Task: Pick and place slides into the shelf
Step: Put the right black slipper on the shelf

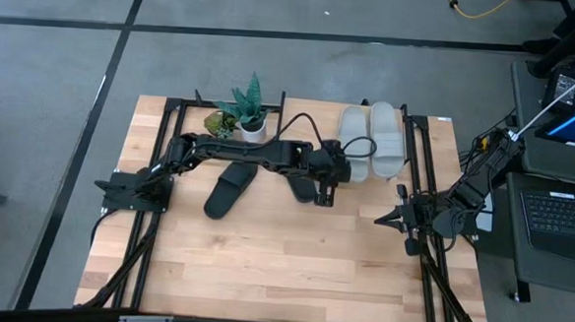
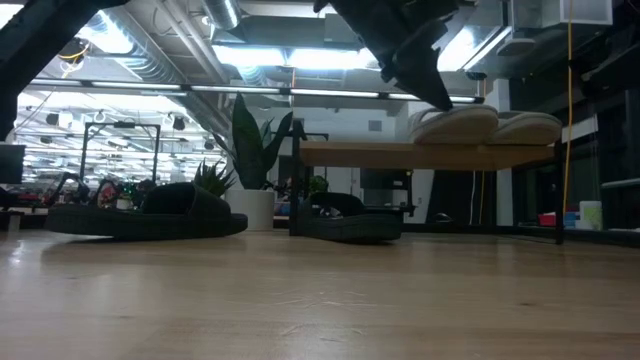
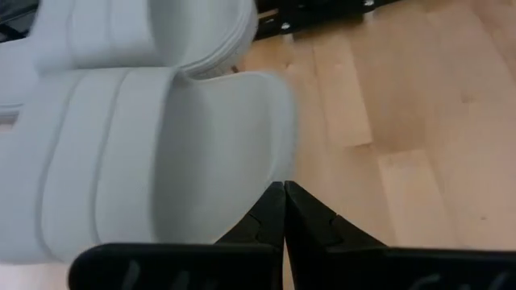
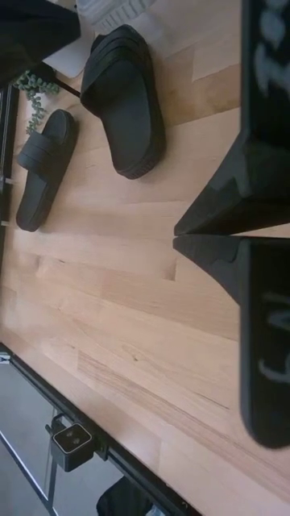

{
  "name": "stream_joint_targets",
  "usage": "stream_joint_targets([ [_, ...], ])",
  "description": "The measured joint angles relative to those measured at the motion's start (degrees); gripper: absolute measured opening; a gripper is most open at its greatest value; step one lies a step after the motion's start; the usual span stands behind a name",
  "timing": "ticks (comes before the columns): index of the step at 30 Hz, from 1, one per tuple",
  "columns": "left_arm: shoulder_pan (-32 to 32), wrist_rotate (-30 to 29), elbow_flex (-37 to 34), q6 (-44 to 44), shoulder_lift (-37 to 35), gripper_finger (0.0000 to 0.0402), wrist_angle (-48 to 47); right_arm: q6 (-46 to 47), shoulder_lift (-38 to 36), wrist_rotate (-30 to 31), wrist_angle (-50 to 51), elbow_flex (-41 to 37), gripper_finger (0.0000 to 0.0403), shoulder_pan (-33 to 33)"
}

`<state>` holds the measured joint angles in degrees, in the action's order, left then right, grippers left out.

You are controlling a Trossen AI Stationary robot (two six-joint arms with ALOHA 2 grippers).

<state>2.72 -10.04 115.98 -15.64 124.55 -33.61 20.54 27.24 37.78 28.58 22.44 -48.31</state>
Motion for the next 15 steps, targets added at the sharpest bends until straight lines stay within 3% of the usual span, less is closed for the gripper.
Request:
stream_joint_targets([
  [7,-0.71,-0.51,0.0,-1.38,-0.36,0.0,-0.39,0.01,0.0,0.0,0.0,0.0,0.0006,0.01],
  [15,-3.73,-6.02,3.57,-5.97,-2.4,0.0,-4.08,-1.27,-0.02,0.0,-0.23,0.0,0.0006,0.0],
])
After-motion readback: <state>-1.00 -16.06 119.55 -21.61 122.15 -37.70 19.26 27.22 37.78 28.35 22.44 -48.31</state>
